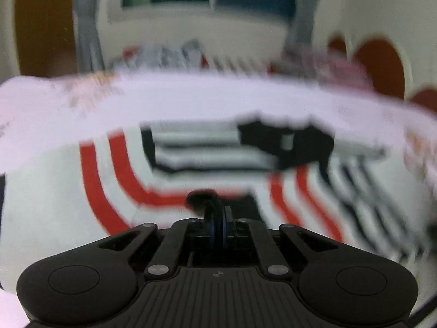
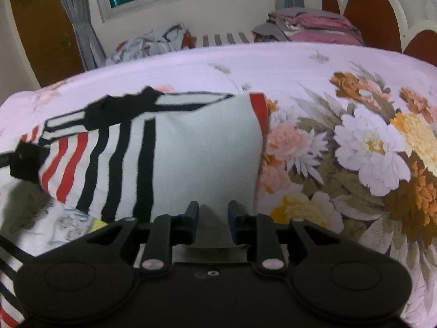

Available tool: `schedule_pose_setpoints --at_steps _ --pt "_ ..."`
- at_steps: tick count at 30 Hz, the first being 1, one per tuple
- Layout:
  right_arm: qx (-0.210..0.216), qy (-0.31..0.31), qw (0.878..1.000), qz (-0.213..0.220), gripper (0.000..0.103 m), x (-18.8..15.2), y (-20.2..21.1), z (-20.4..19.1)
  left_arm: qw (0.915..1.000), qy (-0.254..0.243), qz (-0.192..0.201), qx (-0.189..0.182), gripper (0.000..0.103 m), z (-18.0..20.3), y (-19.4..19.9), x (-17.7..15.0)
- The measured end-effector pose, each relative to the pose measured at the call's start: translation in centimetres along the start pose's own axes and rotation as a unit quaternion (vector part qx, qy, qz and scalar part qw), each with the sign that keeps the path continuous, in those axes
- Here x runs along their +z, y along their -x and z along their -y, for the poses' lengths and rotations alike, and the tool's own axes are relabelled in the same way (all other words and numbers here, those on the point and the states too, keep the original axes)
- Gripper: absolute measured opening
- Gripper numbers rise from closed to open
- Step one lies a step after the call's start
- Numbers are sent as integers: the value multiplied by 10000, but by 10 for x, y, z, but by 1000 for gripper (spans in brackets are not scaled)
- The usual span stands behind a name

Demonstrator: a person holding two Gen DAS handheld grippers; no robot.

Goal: Fold small clothes

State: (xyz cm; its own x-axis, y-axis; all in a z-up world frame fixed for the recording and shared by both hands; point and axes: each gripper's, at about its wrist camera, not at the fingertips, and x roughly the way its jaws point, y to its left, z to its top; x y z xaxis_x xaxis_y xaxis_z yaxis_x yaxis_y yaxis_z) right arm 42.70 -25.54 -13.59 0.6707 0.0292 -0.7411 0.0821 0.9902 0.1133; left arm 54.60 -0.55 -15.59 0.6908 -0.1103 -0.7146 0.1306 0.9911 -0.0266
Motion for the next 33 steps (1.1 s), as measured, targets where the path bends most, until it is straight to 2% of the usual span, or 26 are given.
schedule_pose_setpoints --at_steps 1,2,3,5,8,10,12,13,15,16,17,19,20,22,23,30,32,33 --pt "17 -55 9999 113 22 4 3 2 9999 -97 38 99 32 -1 4 -1" --pt "-8 -83 9997 217 25 8 5 3 9993 -88 146 345 51 -3 12 -3" --pt "-38 -79 9995 300 26 13 5 5 9980 5 331 546 75 -6 21 -3" --pt "-76 -58 9993 363 26 24 -1 7 9972 -2 580 477 75 -3 33 -1" --pt "-16 25 9989 466 25 41 -18 3 9954 -490 724 384 75 21 28 8" --pt "35 134 9985 522 24 54 -33 -1 9971 -542 498 196 75 29 12 13" --pt "79 199 9986 474 23 64 -50 -2 9983 -549 111 167 75 34 -9 12" --pt "-10 192 9991 386 20 68 -59 2 9986 -511 47 160 75 31 -13 8" --pt "-417 -34 9990 167 18 72 -76 19 9994 -324 121 88 75 23 -13 6" --pt "-390 -254 9987 190 13 74 -78 31 9993 -334 104 130 75 23 -13 6" --pt "-292 -408 9986 140 12 76 -78 37 9992 -341 101 165 75 23 -12 4" --pt "-320 -271 9991 74 15 79 -75 32 9990 -342 89 268 75 27 -9 5" --pt "-362 -167 9992 101 17 78 -68 26 9986 -358 159 348 75 30 -4 6" --pt "-179 2 9993 330 30 70 -48 12 9977 -461 363 345 75 38 9 7" --pt "-124 123 9992 346 33 65 -42 5 9978 -489 334 308 75 41 10 8" --pt "119 423 9990 27 32 9 -9 -21 9982 -523 -56 274 75 64 6 -9" --pt "87 501 9985 -185 32 -3 -14 -22 9983 -513 -35 290 75 65 5 -14" --pt "90 584 9982 -130 32 -8 -13 -22 9984 -479 -71 296 75 64 5 -12"
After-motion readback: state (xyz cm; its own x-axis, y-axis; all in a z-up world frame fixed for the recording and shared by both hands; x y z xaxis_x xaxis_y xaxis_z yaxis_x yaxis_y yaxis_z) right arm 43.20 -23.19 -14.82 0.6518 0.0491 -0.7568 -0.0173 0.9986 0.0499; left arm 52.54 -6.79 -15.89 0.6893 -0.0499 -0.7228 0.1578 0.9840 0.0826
